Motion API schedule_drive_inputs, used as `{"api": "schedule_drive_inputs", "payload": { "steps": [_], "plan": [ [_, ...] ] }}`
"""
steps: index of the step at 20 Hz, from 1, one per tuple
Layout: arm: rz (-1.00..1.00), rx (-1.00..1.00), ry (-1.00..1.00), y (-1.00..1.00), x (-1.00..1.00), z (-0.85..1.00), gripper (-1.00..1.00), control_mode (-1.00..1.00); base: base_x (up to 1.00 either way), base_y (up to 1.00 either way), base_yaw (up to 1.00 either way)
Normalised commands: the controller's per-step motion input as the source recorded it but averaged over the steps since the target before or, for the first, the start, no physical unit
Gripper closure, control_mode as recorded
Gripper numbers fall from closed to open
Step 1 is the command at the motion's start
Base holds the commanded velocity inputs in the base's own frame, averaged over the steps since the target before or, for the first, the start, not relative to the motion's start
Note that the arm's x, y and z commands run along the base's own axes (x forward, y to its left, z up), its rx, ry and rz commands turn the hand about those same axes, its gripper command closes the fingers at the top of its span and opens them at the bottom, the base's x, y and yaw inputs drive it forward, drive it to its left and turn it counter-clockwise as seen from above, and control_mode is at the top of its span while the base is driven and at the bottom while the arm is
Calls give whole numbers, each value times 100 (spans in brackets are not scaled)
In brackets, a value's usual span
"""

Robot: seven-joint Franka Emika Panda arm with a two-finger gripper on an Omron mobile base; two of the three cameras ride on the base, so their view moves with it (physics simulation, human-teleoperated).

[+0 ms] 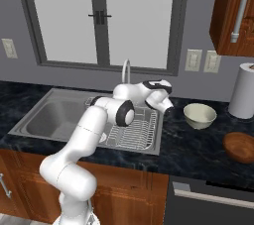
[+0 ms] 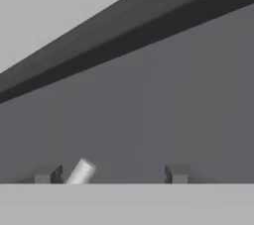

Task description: Rinse each bowl for a few seconds and place them down in the sink or on the counter.

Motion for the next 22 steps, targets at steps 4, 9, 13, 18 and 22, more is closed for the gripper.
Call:
{"api": "schedule_drive_inputs", "payload": {
  "steps": [4, 9, 13, 18, 22],
  "plan": [
    [-10, 0, 7, -61, 0, -26, -100, -100, 0, 0, 0],
    [-7, 6, 7, -50, 0, 8, -100, -100, 0, 0, 0],
    [-5, 8, 7, -56, -5, 34, -100, -100, 0, 0, 0],
    [-3, 9, 2, -50, -13, 45, -100, -100, 0, 0, 0],
    [0, 4, 0, 7, -48, 51, -100, -100, 0, 0, 0]
  ]
}}
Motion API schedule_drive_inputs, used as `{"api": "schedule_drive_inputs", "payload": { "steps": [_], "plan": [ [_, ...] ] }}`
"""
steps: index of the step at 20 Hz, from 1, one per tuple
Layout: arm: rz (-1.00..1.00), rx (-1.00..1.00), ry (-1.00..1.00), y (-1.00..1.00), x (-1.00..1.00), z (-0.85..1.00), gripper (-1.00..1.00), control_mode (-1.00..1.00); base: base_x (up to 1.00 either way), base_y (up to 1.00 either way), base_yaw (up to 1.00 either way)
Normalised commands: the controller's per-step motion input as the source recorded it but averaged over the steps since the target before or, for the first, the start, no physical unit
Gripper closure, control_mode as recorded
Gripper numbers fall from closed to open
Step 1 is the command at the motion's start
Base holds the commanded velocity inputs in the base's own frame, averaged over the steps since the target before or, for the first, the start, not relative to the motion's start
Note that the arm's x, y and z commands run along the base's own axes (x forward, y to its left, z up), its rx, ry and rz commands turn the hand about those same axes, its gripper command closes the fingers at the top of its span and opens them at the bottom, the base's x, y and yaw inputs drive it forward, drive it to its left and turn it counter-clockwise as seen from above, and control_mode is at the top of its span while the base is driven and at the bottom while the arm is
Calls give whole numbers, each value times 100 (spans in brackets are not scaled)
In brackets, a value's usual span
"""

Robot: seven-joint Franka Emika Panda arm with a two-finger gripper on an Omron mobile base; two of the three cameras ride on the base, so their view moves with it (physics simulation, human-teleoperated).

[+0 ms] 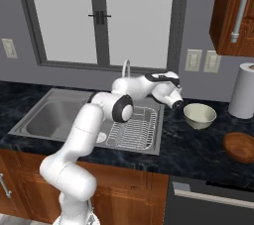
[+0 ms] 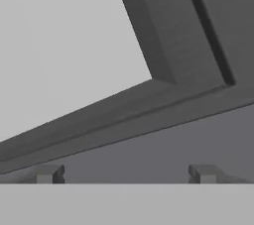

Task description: Rinse each bowl for a few seconds and place them down in the sink or on the counter.

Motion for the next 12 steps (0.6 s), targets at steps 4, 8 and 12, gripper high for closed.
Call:
{"api": "schedule_drive_inputs", "payload": {
  "steps": [4, 8, 12],
  "plan": [
    [0, -4, 1, 21, -64, 46, -100, -100, 0, 0, 0],
    [0, -8, 4, 35, -79, 34, -100, -100, 0, 0, 0],
    [0, -8, 0, 29, -92, 27, -100, -100, 0, 0, 0]
  ]
}}
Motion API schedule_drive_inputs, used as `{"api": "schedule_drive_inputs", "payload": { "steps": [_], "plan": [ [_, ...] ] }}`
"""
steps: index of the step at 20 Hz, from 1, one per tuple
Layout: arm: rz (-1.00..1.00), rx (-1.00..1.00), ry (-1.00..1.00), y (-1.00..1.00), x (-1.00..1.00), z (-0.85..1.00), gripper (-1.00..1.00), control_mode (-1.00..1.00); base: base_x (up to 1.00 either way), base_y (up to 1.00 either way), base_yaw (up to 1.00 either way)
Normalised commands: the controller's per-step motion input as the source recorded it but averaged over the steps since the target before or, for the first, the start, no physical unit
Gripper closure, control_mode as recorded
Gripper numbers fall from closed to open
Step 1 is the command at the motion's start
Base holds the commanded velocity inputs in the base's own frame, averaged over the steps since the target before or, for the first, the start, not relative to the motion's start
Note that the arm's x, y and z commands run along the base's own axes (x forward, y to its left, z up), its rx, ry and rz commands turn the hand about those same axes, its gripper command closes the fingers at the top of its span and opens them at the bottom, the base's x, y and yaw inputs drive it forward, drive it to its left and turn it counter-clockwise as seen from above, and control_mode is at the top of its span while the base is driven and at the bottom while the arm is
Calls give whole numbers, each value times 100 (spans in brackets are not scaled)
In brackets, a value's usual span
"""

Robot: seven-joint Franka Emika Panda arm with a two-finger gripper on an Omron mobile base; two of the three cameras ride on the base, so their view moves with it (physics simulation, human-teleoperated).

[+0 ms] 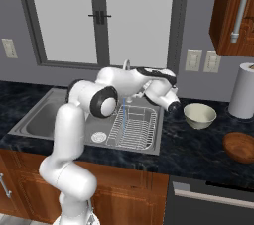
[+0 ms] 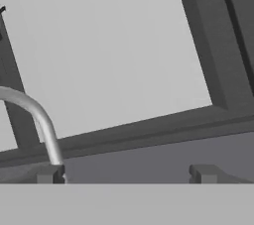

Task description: Rinse each bowl for a few seconds and place them down in the sink or on the counter.

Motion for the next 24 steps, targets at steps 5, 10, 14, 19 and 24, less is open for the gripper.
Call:
{"api": "schedule_drive_inputs", "payload": {
  "steps": [5, 10, 14, 19, 24],
  "plan": [
    [0, -3, -1, 5, -82, 67, -100, -100, 0, 0, 0],
    [0, -5, -1, 2, -50, 98, -100, -100, 0, 0, 0],
    [0, -9, 3, 23, -56, 69, -100, -100, 0, 0, 0],
    [-4, -14, 11, 46, -60, 20, -100, -100, 0, 0, 0],
    [-10, -14, 9, 43, -60, 10, -100, -100, 0, 0, 0]
  ]
}}
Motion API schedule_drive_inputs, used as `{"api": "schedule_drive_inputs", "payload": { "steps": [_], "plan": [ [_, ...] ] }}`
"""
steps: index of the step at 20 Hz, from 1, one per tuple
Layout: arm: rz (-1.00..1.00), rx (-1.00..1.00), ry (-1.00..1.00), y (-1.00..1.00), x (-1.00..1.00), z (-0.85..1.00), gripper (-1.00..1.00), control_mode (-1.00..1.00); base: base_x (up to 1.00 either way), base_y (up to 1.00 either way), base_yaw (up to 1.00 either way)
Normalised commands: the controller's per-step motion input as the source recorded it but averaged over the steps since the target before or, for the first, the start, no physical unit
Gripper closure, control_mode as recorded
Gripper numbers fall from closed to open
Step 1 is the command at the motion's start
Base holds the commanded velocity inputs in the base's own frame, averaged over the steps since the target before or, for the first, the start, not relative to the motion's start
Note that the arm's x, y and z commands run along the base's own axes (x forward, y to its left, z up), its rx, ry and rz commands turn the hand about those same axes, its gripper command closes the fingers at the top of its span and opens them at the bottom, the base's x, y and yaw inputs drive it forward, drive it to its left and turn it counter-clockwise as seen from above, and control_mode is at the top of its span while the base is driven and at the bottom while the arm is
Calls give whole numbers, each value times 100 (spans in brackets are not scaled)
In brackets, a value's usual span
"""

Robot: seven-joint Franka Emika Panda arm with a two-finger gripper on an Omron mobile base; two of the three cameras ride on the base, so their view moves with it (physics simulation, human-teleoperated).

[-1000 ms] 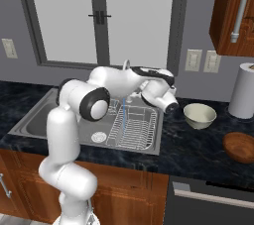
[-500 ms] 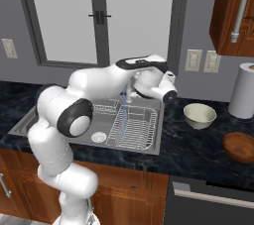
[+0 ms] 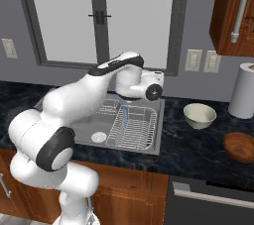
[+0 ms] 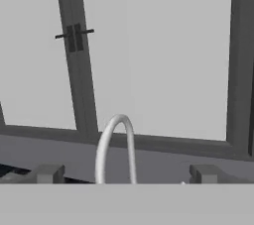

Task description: Rinse each bowl for a few seconds and place them down in the sink or on the counter.

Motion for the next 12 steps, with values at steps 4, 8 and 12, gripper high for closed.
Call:
{"api": "schedule_drive_inputs", "payload": {
  "steps": [4, 8, 12],
  "plan": [
    [-11, -11, 13, 12, -45, 30, -100, -100, 0, 0, 0],
    [-8, -11, 23, 0, -37, 28, -100, -100, 0, 0, 0],
    [-2, -19, 26, 0, -41, 23, -100, -100, 0, 0, 0]
  ]
}}
